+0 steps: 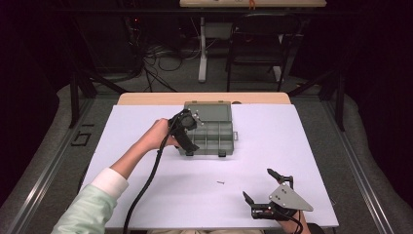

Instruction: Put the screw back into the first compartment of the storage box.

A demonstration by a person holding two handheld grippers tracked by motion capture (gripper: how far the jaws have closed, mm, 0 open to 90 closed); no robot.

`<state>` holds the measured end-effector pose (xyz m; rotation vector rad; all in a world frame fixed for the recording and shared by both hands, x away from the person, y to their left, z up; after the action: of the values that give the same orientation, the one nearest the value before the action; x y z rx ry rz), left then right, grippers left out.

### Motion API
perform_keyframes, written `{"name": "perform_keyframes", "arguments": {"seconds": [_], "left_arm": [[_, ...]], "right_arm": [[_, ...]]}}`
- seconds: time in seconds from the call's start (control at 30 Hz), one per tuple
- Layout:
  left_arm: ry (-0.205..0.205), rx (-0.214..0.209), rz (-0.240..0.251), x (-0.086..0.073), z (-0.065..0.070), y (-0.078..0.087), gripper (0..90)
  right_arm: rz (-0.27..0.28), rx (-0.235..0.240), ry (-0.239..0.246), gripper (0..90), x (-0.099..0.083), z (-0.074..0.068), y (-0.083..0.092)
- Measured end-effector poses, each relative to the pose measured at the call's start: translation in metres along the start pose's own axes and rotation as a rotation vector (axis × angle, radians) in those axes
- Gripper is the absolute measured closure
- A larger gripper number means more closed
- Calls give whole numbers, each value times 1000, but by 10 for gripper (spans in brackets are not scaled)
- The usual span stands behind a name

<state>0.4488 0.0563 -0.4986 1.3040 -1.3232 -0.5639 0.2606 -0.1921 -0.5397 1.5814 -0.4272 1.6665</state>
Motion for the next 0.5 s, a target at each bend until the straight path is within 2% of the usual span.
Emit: {"name": "perform_keyframes", "arguments": {"seconds": [0.03, 0.07, 0.17, 0.2, 0.3, 0.5], "left_arm": [[-21, 2, 1, 0, 2, 0, 80], [-17, -5, 3, 1, 6, -1, 75], [-54, -18, -9, 1, 16, -3, 57], [-63, -16, 0, 2, 18, -5, 48], [-81, -40, 8, 4, 27, -6, 37], [-113, -50, 10, 7, 39, -9, 15]], "right_arm": [[6, -1, 1, 0, 0, 0, 0], [2, 1, 0, 0, 0, 0, 0], [-2, 1, 0, 0, 0, 0, 0], [-2, 1, 1, 0, 0, 0, 0], [0, 0, 2, 0, 0, 0, 0], [1, 3, 2, 0, 0, 0, 0]]}}
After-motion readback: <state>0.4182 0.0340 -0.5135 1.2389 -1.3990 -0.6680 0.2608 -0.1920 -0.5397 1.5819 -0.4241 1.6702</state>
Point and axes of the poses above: each handheld gripper's, and its own axes: y roughly backward along the jaws, x roughly out of its top, z roughly to its right, the point moved 5 cm from there along -y, roughly forward along the jaws, and after that the axes turned 8 degrees about x, right-handed, at the moved point
